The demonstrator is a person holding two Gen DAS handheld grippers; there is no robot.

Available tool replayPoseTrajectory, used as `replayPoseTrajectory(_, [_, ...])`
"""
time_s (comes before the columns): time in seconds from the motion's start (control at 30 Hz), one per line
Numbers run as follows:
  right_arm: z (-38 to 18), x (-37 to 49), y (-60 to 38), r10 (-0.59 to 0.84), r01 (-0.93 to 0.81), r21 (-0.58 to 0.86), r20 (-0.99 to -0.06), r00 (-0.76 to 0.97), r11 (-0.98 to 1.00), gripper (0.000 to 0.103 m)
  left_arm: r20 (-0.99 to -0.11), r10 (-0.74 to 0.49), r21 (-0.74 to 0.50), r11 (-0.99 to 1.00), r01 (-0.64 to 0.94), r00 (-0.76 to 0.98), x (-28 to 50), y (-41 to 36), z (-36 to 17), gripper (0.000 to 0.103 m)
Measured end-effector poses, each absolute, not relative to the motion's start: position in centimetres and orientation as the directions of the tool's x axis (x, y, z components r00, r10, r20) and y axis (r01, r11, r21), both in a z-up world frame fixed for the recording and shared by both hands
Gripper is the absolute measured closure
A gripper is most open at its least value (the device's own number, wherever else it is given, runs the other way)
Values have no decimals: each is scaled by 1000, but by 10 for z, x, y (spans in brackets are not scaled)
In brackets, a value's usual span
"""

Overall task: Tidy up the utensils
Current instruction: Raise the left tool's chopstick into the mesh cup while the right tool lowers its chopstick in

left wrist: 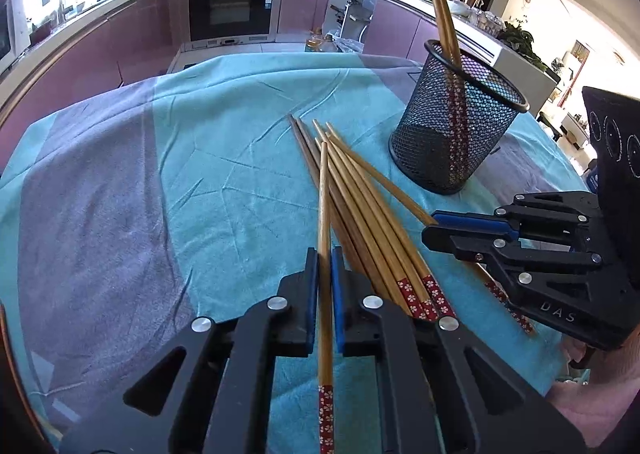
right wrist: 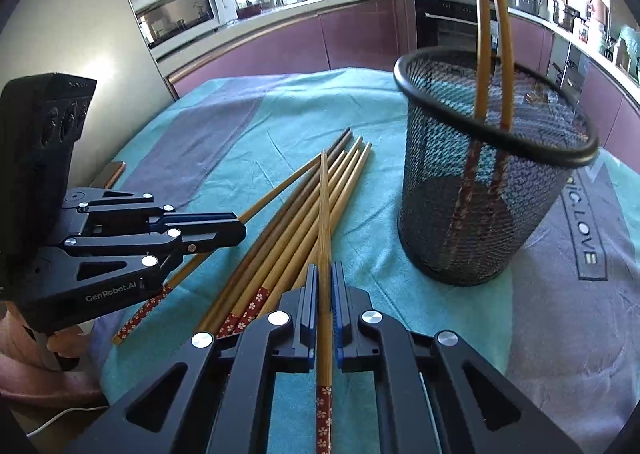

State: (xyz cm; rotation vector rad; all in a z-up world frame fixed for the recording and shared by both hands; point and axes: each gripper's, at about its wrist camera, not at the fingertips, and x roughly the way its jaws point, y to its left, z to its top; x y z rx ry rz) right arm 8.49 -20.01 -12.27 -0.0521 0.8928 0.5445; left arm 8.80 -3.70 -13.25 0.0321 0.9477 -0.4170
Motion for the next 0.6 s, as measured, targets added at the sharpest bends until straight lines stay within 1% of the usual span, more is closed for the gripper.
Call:
replayPoseTrajectory(0.37, [-95, 71, -214, 466, -488, 180, -683, 563, 854, 97, -745, -366, -158, 909, 385, 558, 73, -36, -98, 96])
replayPoseTrajectory(0.6, [-75, 63, -228, 479, -481, 186, -636, 606, 856, 97, -702, -412, -180, 892, 415, 581, 63, -33, -74, 96])
